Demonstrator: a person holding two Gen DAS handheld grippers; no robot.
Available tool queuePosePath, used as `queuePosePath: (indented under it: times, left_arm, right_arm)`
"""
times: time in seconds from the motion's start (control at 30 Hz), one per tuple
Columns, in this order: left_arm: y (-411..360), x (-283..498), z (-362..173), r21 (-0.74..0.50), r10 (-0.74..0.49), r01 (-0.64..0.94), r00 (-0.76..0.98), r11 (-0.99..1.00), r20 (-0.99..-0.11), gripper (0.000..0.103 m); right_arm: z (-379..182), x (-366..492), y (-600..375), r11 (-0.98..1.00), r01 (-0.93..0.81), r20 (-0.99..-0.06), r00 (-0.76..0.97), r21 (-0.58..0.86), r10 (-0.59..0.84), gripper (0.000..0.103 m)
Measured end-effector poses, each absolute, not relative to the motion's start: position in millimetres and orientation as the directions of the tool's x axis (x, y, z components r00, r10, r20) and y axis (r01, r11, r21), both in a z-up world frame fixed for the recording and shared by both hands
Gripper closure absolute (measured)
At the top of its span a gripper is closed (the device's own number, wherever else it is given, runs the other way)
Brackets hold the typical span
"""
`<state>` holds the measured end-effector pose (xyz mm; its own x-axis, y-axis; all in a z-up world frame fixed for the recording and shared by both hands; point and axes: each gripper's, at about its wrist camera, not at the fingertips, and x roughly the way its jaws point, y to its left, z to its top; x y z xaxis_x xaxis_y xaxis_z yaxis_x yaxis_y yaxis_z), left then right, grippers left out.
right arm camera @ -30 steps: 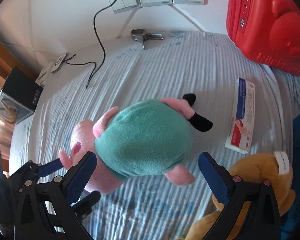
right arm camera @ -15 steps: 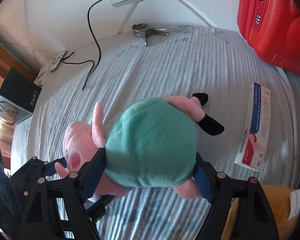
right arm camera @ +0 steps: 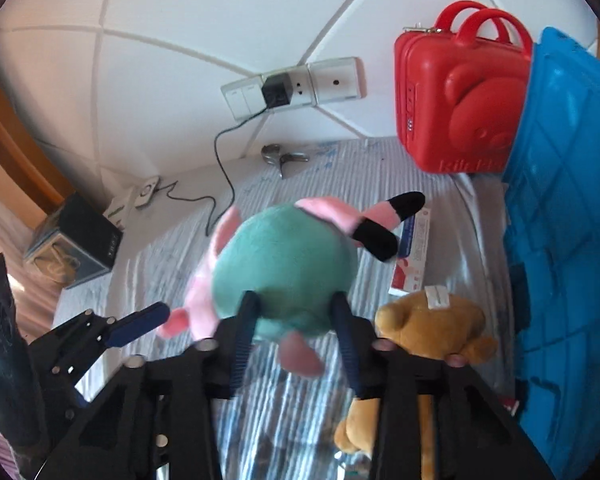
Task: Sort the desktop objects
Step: 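Lift the green-shirt pig with both tools toward the blue bin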
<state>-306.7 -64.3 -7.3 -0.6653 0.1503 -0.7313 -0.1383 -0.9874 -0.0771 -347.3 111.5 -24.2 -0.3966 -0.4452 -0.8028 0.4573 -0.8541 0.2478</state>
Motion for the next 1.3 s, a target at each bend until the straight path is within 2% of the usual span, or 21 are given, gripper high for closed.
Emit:
queuePosePath:
  times: [0.03,0.1,0.13,0.17,0.2,0.23,0.3,0.33,0.37,0.47,0.7,0.87,0.9,0.93,0.97,1.0,1.13,1.17,1.2,1.3]
  left_arm:
    - [-58,-302,2,-0.068,0.151,-0.148,-0.680,-0.987,-0.717,0.052]
    - [-52,-290,13,-0.070,0.157,-0.152,-0.697,-0.986,-0.700,0.050]
    - [-52,-285,14,-0.067,0.150,-0.145,-0.695,-0.987,-0.703,0.045]
    - [-55,-281,12,-0.058,0.132,-0.129,-0.695,-0.990,-0.707,0.026]
    - [-59,-277,8,-0.044,0.108,-0.109,-0.698,-0.993,-0.708,0.012]
    - [-64,-276,1,-0.032,0.083,-0.087,-0.697,-0.996,-0.712,0.011]
    - [-75,-272,-15,-0.031,0.064,-0.061,-0.669,-0.998,-0.740,0.011]
    - [-80,-271,-24,-0.035,0.066,-0.060,-0.650,-0.998,-0.757,0.011]
    - [-85,-271,-33,-0.031,0.063,-0.061,-0.630,-0.998,-0.774,0.011]
    - [-95,-277,-63,0.009,0.020,-0.048,-0.577,-0.999,-0.816,0.011]
    - [-104,-310,-114,-0.050,0.076,-0.068,-0.464,-0.996,-0.883,0.011]
    - [-105,-348,-149,-0.038,0.069,-0.089,-0.373,-0.995,-0.925,0.011]
    - [-106,-354,-154,-0.067,0.097,-0.096,-0.361,-0.993,-0.928,0.007]
    - [-107,-358,-157,-0.099,0.128,-0.099,-0.358,-0.990,-0.925,0.004]
    - [-108,-362,-158,-0.109,0.137,-0.095,-0.363,-0.989,-0.922,0.000]
    - [-106,-365,-159,-0.114,0.143,-0.099,-0.367,-0.989,-0.919,0.000]
    - [-92,-376,-175,-0.134,0.173,-0.144,-0.309,-0.980,-0.935,0.000]
    - [-86,-376,-178,-0.095,0.140,-0.153,-0.320,-0.984,-0.937,0.000]
    - [-81,-372,-178,-0.060,0.114,-0.163,-0.345,-0.985,-0.932,0.007]
    - [-82,-360,-164,-0.071,0.124,-0.150,-0.384,-0.986,-0.915,0.019]
  right_arm:
    - [-15,-338,119,-0.871,0.438,-0.807,-0.420,0.222,-0.416,0.100]
    - [2,-320,138,-0.893,0.405,-0.798,-0.464,0.196,-0.386,0.099]
    - [8,-311,147,-0.899,0.392,-0.797,-0.472,0.195,-0.378,0.096]
    - [12,-302,154,-0.903,0.384,-0.794,-0.480,0.192,-0.373,0.094]
    - [13,-295,159,-0.905,0.381,-0.792,-0.485,0.190,-0.370,0.094]
    - [14,-288,165,-0.905,0.379,-0.792,-0.485,0.193,-0.372,0.086]
    - [8,-281,170,-0.903,0.376,-0.797,-0.470,0.208,-0.379,0.054]
    - [2,-278,169,-0.902,0.377,-0.799,-0.465,0.211,-0.382,0.022]
    - [-4,-277,167,-0.900,0.381,-0.801,-0.461,0.210,-0.382,0.011]
    - [-24,-276,159,-0.885,0.408,-0.808,-0.430,0.224,-0.403,0.012]
    - [-87,-306,124,-0.851,0.428,-0.840,-0.300,0.304,-0.452,0.011]
    - [-130,-350,100,-0.868,0.406,-0.886,-0.233,0.286,-0.401,0.011]
    - [-141,-359,95,-0.872,0.402,-0.898,-0.211,0.281,-0.386,0.011]
    - [-151,-366,92,-0.876,0.396,-0.908,-0.190,0.277,-0.373,0.009]
    - [-163,-374,88,-0.887,0.386,-0.924,-0.175,0.253,-0.339,0.003]
    - [-172,-381,86,-0.898,0.379,-0.935,-0.176,0.223,-0.307,0.001]
    - [-183,-394,76,-0.892,0.416,-0.947,-0.178,0.174,-0.267,0.000]
    - [-184,-395,73,-0.888,0.427,-0.953,-0.159,0.169,-0.258,0.001]
    - [-185,-395,72,-0.883,0.439,-0.956,-0.148,0.166,-0.253,0.002]
    - [-177,-393,77,-0.880,0.439,-0.950,-0.154,0.181,-0.272,0.019]
